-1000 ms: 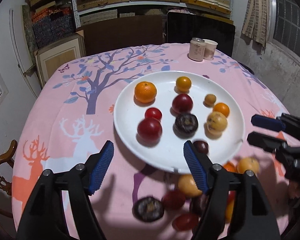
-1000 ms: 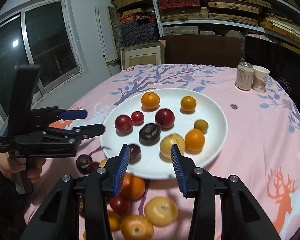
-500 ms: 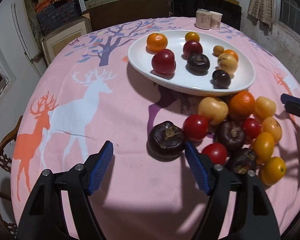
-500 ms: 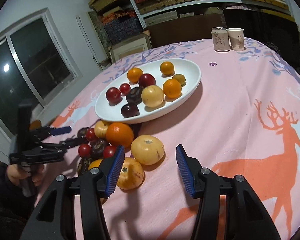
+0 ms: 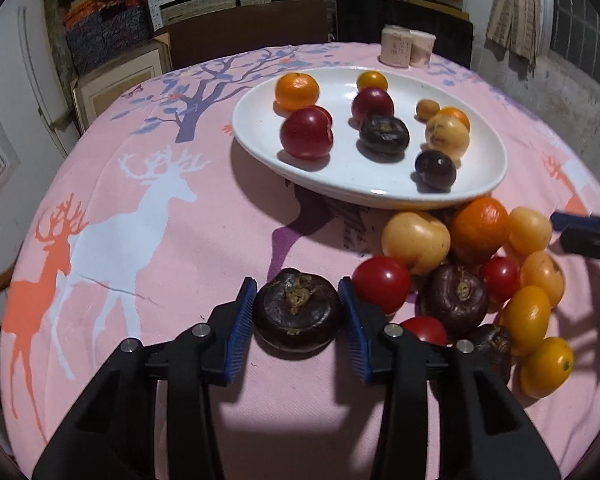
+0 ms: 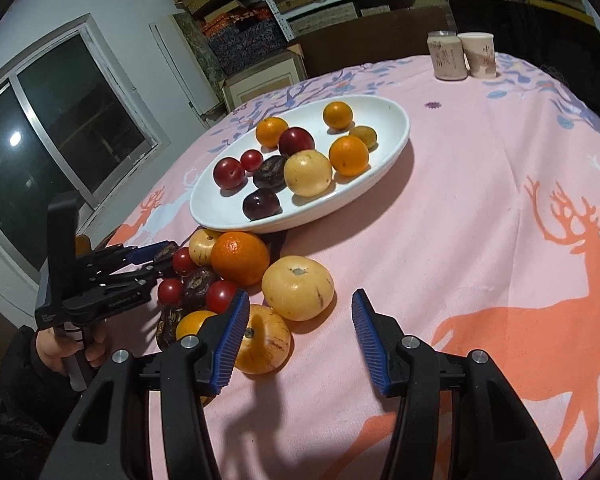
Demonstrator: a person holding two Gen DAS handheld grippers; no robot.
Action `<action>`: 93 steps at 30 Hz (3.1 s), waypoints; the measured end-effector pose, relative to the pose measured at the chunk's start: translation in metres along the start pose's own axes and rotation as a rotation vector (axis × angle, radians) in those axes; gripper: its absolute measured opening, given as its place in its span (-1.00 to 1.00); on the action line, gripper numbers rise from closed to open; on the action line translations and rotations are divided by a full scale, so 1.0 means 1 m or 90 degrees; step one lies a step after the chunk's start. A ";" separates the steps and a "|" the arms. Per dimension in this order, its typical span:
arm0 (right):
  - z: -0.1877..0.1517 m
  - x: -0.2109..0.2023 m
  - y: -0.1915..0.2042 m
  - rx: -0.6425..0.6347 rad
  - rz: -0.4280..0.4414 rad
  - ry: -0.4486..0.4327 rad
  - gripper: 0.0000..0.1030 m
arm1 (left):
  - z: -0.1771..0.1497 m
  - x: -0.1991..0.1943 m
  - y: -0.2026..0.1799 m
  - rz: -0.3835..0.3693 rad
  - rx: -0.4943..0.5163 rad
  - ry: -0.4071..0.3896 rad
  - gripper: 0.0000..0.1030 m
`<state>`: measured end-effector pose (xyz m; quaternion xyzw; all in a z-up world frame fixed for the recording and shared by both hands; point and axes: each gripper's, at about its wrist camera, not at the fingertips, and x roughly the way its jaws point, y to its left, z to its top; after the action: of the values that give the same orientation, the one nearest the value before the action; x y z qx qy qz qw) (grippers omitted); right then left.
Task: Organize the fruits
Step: 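Grasp a dark brown fruit with the left gripper while the right gripper grasps a yellow pear-like fruit, then carry both fruits onto the white plate and open both grippers, then grasp a dark brown fruit with the left gripper while the right gripper grasps a yellow pear-like fruit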
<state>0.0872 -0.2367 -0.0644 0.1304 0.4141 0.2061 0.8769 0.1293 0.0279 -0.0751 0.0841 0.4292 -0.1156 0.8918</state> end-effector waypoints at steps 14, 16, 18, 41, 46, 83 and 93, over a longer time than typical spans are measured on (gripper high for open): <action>0.010 0.034 0.007 0.019 -0.024 0.033 -0.15 | 0.001 -0.009 0.002 -0.019 -0.006 -0.031 -0.19; 0.010 0.030 0.002 0.033 -0.018 0.017 -0.15 | 0.001 -0.009 0.002 -0.019 -0.008 -0.030 -0.19; 0.009 0.023 -0.001 0.039 0.004 -0.002 -0.15 | 0.001 -0.009 0.003 -0.019 -0.010 -0.031 -0.19; 0.025 -0.047 0.021 -0.029 -0.011 -0.128 -0.15 | 0.024 -0.056 -0.031 0.007 0.014 -0.071 -0.20; 0.042 -0.055 0.029 -0.062 -0.035 -0.137 -0.15 | 0.035 -0.069 -0.039 0.007 0.028 -0.093 -0.20; 0.115 0.028 0.025 -0.084 -0.112 -0.067 0.07 | 0.075 -0.014 -0.033 -0.015 0.018 -0.057 0.19; 0.019 -0.012 0.023 -0.098 -0.085 -0.020 0.05 | -0.012 -0.050 -0.042 -0.014 0.082 -0.025 0.24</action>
<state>0.0896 -0.2230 -0.0354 0.0378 0.3908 0.1763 0.9026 0.0781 -0.0029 -0.0451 0.1338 0.4039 -0.1545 0.8917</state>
